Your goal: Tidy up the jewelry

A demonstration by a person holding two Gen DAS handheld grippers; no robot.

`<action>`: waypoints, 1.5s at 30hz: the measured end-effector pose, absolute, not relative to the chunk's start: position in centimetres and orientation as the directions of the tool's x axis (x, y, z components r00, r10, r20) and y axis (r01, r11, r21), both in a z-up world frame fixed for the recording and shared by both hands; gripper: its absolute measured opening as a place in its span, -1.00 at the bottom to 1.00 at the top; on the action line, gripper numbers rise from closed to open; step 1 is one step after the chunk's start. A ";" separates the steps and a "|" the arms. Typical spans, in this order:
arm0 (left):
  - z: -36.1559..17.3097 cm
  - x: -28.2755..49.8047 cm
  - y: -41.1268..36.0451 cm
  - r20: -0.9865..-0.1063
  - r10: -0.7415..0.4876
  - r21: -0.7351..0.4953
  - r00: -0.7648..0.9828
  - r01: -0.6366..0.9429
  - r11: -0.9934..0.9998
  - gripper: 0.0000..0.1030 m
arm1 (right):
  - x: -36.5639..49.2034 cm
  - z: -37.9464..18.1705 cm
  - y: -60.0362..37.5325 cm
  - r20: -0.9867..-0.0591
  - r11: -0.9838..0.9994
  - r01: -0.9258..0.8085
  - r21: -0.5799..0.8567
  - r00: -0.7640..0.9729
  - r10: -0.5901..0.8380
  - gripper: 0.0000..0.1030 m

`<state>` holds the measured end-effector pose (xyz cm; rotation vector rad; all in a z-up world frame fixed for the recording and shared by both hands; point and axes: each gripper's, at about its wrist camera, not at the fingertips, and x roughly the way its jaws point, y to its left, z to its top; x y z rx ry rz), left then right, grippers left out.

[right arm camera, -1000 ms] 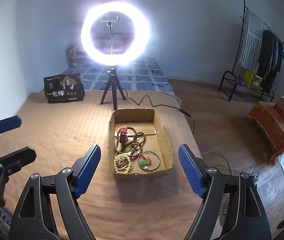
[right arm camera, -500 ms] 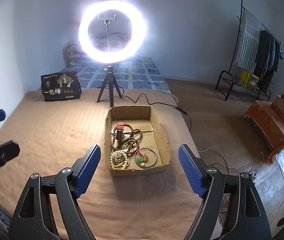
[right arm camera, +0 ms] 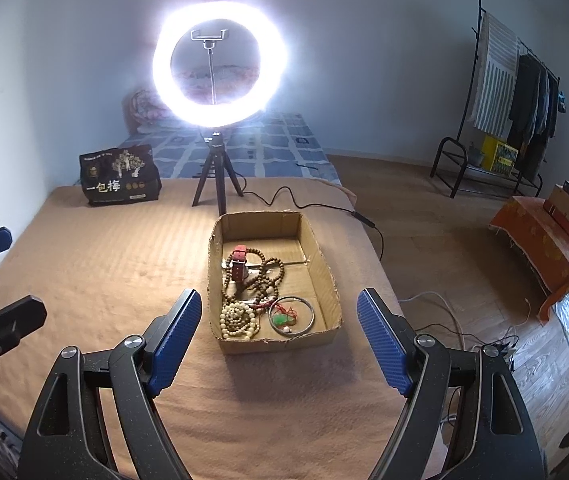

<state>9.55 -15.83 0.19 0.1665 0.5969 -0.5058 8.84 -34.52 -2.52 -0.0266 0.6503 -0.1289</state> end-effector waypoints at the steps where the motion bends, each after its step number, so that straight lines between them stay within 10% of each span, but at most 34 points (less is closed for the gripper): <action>1: 0.1 9.6 -15.9 -0.576 -0.406 0.007 0.709 0.501 0.865 0.96 | 8.9 -2.5 -34.5 -0.603 0.992 0.111 -0.064 0.787 -0.127 0.56; 45: 0.0 9.7 -15.8 -0.573 -0.407 0.004 0.711 0.499 0.867 0.97 | 8.9 -2.4 -34.4 -0.600 0.991 0.114 -0.072 0.789 -0.134 0.57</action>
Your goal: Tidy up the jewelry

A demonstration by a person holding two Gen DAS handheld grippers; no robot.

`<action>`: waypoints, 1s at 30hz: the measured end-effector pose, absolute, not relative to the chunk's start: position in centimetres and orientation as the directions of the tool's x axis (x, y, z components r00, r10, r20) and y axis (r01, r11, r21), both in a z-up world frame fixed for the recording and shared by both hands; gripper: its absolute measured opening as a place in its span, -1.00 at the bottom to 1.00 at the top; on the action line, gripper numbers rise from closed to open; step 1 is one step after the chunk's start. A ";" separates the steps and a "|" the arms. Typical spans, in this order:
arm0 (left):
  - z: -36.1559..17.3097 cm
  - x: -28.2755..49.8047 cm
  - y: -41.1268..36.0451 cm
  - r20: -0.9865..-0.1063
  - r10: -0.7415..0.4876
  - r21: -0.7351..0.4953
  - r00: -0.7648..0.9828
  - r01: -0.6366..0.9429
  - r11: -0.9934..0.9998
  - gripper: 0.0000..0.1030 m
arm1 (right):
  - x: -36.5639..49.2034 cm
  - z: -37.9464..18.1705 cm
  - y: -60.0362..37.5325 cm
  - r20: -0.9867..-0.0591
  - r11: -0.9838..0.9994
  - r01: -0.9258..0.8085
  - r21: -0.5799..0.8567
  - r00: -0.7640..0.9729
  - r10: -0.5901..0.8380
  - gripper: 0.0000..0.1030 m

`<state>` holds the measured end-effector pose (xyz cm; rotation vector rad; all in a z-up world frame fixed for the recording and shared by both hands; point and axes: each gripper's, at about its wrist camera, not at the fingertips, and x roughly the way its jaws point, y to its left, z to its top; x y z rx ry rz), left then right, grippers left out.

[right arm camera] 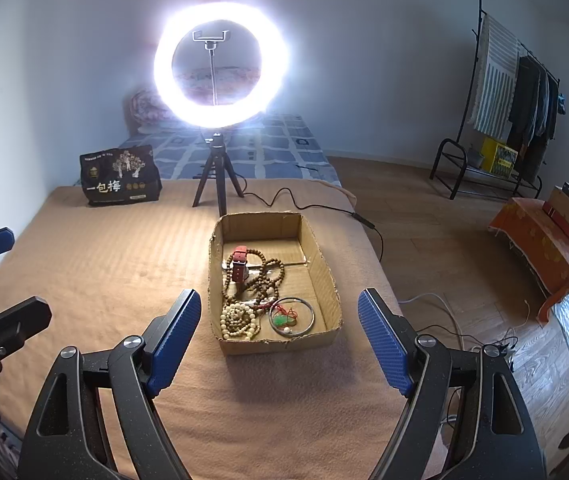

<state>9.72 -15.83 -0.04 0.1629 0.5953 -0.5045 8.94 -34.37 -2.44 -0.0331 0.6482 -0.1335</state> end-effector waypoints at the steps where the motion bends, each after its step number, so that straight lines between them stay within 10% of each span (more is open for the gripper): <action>1: 0.0 9.7 -15.8 -0.573 -0.406 0.004 0.712 0.498 0.867 0.97 | 8.9 -2.4 -34.4 -0.600 0.991 0.114 -0.072 0.789 -0.134 0.57; 30: 0.1 9.7 -15.3 -0.546 -0.377 0.004 0.748 0.452 0.892 0.97 | 8.8 -2.6 -34.2 -0.604 0.990 0.110 -0.085 0.785 -0.139 0.57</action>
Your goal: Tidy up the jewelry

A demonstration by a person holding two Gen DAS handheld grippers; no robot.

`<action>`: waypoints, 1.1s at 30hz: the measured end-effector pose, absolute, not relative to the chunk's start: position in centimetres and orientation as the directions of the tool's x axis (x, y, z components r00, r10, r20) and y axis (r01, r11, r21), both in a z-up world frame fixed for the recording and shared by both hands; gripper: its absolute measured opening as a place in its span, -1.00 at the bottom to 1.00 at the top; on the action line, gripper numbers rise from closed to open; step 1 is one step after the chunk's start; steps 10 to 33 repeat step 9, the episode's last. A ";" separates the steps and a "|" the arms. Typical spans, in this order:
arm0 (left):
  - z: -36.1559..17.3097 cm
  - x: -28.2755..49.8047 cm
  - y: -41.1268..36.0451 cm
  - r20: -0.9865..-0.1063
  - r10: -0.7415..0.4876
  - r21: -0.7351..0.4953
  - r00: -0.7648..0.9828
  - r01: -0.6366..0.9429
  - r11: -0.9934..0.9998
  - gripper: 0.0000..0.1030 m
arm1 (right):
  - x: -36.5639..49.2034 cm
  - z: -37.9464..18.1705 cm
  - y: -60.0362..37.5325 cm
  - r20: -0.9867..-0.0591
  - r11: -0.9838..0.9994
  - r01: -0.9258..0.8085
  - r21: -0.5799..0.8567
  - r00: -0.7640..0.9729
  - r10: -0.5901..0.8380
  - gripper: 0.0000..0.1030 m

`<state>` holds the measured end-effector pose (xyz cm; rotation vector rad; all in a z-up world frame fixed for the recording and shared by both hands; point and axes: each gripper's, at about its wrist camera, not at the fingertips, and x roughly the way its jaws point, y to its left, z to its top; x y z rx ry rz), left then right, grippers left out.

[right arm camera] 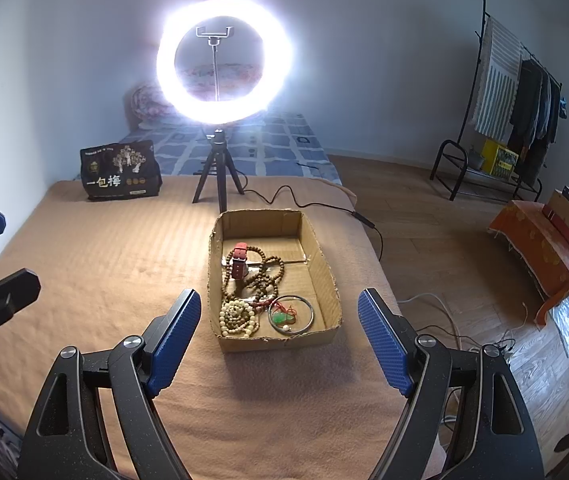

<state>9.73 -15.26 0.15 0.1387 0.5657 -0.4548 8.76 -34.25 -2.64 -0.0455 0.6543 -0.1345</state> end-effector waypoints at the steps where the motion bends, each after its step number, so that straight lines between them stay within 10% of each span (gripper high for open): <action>1: 0.2 9.6 -15.2 -0.540 -0.383 0.000 0.749 0.455 0.891 0.97 | 8.8 -2.6 -34.2 -0.604 0.990 0.110 -0.084 0.785 -0.139 0.57; 33: 0.3 9.5 -15.2 -0.531 -0.351 0.025 0.772 0.428 0.904 0.97 | 8.7 -2.7 -34.1 -0.602 0.989 0.105 -0.100 0.785 -0.144 0.57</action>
